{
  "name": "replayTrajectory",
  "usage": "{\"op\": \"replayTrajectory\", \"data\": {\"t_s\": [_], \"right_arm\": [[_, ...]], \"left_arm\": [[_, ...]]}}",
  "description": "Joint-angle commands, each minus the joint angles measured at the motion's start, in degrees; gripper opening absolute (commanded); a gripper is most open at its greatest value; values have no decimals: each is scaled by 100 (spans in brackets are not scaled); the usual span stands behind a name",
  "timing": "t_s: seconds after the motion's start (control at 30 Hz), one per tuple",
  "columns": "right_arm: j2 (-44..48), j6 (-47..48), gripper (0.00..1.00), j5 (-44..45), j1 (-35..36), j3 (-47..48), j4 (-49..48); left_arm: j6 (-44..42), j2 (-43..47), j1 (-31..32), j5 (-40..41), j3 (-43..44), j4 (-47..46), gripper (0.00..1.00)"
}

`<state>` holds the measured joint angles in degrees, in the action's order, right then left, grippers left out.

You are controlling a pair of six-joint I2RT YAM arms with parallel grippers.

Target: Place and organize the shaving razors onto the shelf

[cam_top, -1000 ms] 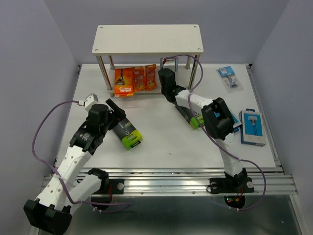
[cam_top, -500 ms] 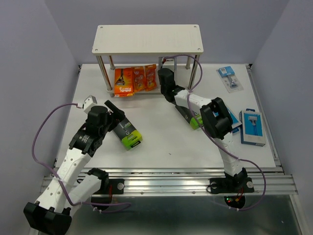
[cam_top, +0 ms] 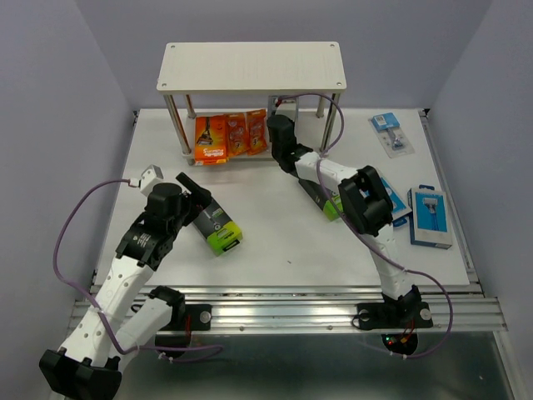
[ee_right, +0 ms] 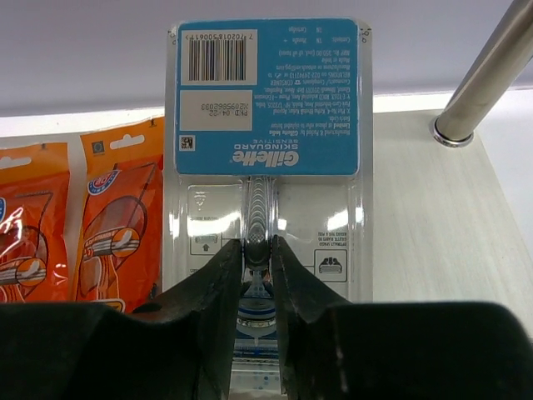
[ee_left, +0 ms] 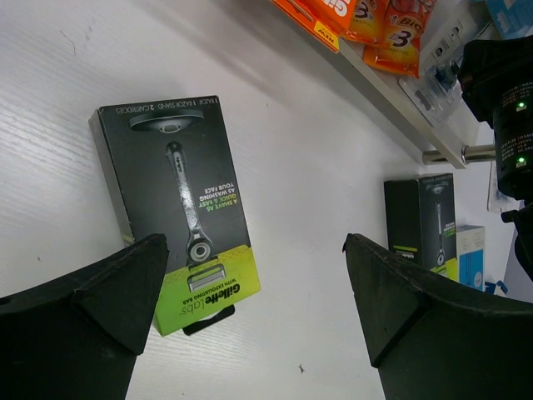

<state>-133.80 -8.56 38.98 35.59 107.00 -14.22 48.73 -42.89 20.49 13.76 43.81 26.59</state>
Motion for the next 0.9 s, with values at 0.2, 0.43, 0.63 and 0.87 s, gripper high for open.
{"op": "replayTrajectory", "data": {"t_s": [0.2, 0.43, 0.63, 0.87], "right_arm": [[-94, -243, 50, 302, -44, 418, -20], [248, -331, 60, 233, -44, 111, 24], [1240, -603, 65, -83, -44, -846, 401], [3401, -525, 85, -1410, -44, -3209, 613]], "left_arm": [[-4, 79, -45, 118, -39, -5, 99], [5, 88, -54, 118, -4, -5, 99], [-22, 71, -54, 22, 31, -154, 99], [-118, -131, -54, -163, 119, -426, 99]]}}
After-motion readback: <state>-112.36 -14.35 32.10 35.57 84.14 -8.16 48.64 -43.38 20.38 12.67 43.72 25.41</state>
